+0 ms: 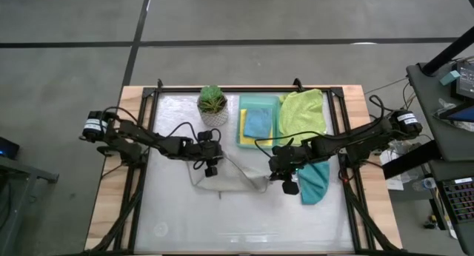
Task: Fold microfiber towels
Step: Fold the gray microfiber cloth
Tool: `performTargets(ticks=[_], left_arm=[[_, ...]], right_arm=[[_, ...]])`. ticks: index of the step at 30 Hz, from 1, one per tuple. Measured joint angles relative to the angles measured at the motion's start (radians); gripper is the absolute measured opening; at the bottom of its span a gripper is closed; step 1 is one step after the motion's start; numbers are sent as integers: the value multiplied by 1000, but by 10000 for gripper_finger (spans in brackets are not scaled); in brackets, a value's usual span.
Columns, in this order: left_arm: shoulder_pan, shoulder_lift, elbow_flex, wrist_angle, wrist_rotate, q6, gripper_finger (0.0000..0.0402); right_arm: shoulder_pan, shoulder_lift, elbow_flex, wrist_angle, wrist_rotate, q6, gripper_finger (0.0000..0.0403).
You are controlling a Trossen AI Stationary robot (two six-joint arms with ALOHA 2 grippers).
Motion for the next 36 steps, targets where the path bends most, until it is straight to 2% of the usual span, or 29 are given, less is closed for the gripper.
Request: performTargets(ticks=[14,18,24,31,36], left_arm=[[0,52,0,73,62,5,111],[0,56,0,77,62,8,82],[0,56,0,77,54,28,8],[-17,33,2,78,25,88,0],[-55,-57,3,35,242,138,0]], right_arm=[[0,0,-6,8,0,-12,13],[0,0,-9,9,-1,2,13],[0,0,-10,13,0,0,13],[0,0,-10,21,0,-9,13],[0,0,-10,20,-1,-1,13]])
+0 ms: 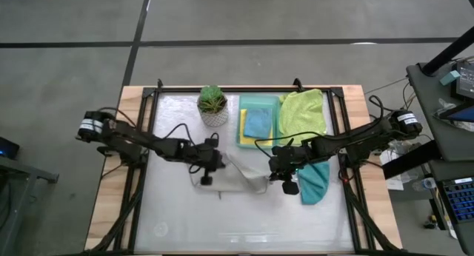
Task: Fold microfiber towels
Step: Fold the gray microfiber cloth
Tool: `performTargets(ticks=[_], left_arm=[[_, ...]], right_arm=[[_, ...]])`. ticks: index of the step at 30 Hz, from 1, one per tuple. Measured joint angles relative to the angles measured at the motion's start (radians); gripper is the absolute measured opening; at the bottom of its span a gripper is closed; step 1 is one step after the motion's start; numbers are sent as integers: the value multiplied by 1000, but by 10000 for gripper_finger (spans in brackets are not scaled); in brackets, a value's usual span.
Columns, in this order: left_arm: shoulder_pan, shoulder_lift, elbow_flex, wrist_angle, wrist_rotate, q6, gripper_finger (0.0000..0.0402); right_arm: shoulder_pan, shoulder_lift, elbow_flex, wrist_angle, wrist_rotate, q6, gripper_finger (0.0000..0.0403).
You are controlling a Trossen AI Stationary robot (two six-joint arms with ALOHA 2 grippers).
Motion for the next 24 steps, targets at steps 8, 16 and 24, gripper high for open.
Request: performTargets(ticks=[8,16,24], left_arm=[[-84,-83,-2,-101,19,-62,0],[-50,-79,-7,-118,-173,-238,2],[20,-78,-7,-102,-178,-241,80]], right_arm=[[0,0,0,8,0,2,13],[0,0,0,23,0,1,13],[0,0,0,23,0,-10,13]])
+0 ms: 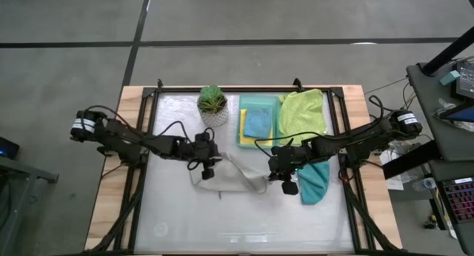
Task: Fold microfiber towels
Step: Fold the gray microfiber cloth
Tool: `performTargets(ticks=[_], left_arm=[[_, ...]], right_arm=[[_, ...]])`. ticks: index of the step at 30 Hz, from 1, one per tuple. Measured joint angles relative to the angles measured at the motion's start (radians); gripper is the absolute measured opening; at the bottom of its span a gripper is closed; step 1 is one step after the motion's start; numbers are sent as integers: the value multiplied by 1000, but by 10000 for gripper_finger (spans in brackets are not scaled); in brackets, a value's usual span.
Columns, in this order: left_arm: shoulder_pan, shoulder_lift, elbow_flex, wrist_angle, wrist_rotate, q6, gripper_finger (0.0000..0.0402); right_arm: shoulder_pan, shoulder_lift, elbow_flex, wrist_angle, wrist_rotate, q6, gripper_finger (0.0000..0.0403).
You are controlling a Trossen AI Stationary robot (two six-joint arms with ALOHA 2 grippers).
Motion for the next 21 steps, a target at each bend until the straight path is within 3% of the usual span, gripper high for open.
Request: performTargets(ticks=[7,14,21], left_arm=[[10,87,-19,118,-1,-1,149],[10,195,-20,186,-1,-5,155],[11,182,-18,176,2,-4,155]], right_arm=[[0,0,-10,2,0,-7,13],[0,0,-28,4,0,-7,13],[0,0,-31,7,1,-8,13]])
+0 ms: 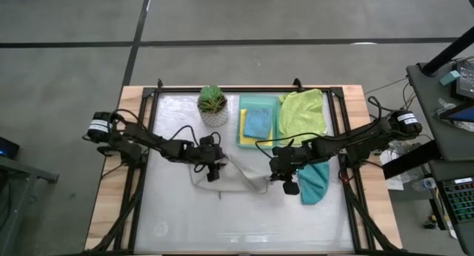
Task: Fold microfiber towels
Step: Fold the gray microfiber cloth
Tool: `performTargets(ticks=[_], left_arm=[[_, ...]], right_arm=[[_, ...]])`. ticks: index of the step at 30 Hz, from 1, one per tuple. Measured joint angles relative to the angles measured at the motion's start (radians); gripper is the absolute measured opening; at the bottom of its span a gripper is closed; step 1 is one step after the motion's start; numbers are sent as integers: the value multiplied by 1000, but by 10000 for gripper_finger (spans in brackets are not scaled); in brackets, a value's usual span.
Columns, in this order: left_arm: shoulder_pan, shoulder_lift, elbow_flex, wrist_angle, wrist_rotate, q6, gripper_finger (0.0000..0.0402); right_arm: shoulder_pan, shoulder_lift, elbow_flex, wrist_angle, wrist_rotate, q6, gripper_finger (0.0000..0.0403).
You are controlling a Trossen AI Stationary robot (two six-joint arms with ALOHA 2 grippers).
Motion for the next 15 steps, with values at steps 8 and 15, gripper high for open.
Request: performTargets(ticks=[8,15], left_arm=[[15,-37,-10,-51,-41,-1,155],[17,-9,-14,-18,-20,-21,155]], right_arm=[[0,0,-3,5,0,0,13],[0,0,-11,26,0,0,13]])
